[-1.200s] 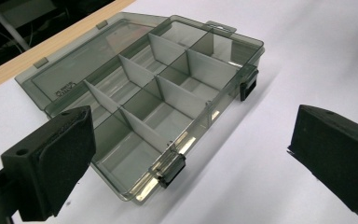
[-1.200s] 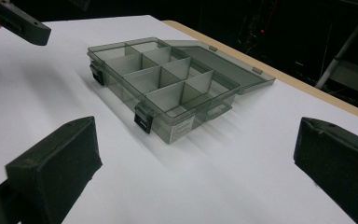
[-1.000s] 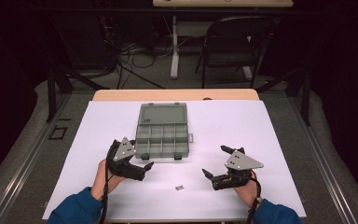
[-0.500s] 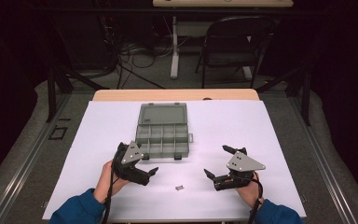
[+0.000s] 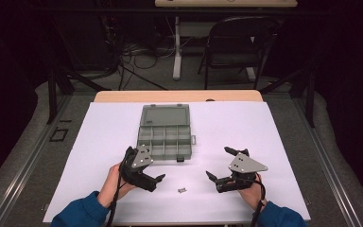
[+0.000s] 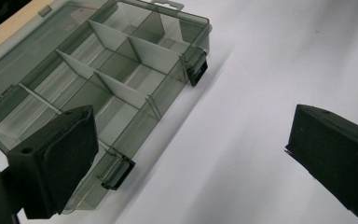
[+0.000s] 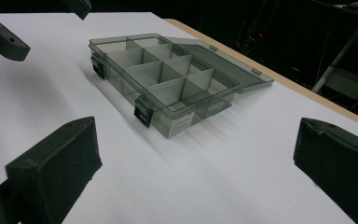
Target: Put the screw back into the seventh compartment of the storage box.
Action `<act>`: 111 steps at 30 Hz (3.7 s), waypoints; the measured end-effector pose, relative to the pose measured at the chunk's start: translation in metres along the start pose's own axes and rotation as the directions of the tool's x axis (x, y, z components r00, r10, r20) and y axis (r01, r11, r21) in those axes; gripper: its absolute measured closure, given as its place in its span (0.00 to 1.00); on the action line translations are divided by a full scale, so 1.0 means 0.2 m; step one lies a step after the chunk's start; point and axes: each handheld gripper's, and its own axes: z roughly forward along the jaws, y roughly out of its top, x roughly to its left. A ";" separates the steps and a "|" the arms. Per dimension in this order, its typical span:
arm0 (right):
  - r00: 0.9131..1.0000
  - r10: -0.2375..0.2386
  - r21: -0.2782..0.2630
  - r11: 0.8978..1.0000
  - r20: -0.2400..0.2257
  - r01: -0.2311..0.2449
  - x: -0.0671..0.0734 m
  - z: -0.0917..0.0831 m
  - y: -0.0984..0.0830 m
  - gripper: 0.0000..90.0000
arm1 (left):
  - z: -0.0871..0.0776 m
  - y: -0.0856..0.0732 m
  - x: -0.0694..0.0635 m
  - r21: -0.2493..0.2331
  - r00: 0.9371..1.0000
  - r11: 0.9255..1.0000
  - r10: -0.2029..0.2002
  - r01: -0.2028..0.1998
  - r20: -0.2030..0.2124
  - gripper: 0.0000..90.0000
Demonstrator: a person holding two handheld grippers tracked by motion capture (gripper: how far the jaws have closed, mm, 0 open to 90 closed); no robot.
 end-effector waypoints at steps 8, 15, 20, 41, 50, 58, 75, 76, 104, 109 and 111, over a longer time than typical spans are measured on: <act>1.000 0.001 -0.001 1.000 -0.008 -0.001 0.00 0.01 0.00 0.00 | 0.03 0.03 -0.04 0.034 0.999 0.999 0.022 -0.023 0.033 0.01; 1.000 -0.005 0.000 1.000 -0.013 0.005 0.00 0.00 0.00 0.00 | 0.06 0.05 -0.05 0.052 0.997 0.998 0.024 -0.028 0.070 0.00; 1.000 -0.004 0.003 1.000 -0.016 0.004 0.00 0.00 0.00 0.00 | 0.09 0.06 -0.08 0.082 0.996 0.996 0.035 -0.041 0.081 0.00; 1.000 -0.002 0.014 1.000 -0.017 0.002 0.00 0.01 0.00 0.00 | 0.22 0.11 -0.18 0.168 0.981 0.979 0.090 -0.119 0.172 0.13; 1.000 0.001 -0.002 1.000 -0.008 -0.001 0.00 0.02 0.00 0.00 | 0.27 0.11 -0.22 0.177 0.969 0.972 0.115 -0.155 0.220 0.35; 1.000 -0.008 0.020 1.000 -0.014 0.008 0.00 0.01 0.00 0.00 | 0.30 0.11 -0.24 0.187 0.950 0.966 0.122 -0.181 0.288 0.63; 1.000 -0.005 0.018 1.000 -0.019 0.005 0.01 0.01 0.00 0.00 | 0.35 0.09 -0.24 0.205 0.931 0.962 0.099 -0.179 0.352 0.93; 1.000 -0.006 0.018 1.000 -0.017 0.006 0.00 0.01 0.00 0.00 | 0.36 0.09 -0.24 0.204 0.930 0.962 0.099 -0.180 0.354 0.95; 1.000 -0.010 0.014 1.000 -0.015 0.010 0.01 0.00 0.00 0.00 | 0.27 0.08 -0.15 0.164 0.951 0.978 0.075 -0.129 0.300 0.96; 1.000 -0.008 0.014 1.000 -0.014 0.008 0.01 0.00 0.00 0.00 | 0.26 0.07 -0.13 0.161 0.954 0.980 0.068 -0.119 0.291 0.96; 1.000 -0.008 0.011 1.000 -0.016 0.008 0.01 0.00 0.00 0.00 | 0.25 0.07 -0.12 0.164 0.955 0.979 0.071 -0.122 0.287 0.96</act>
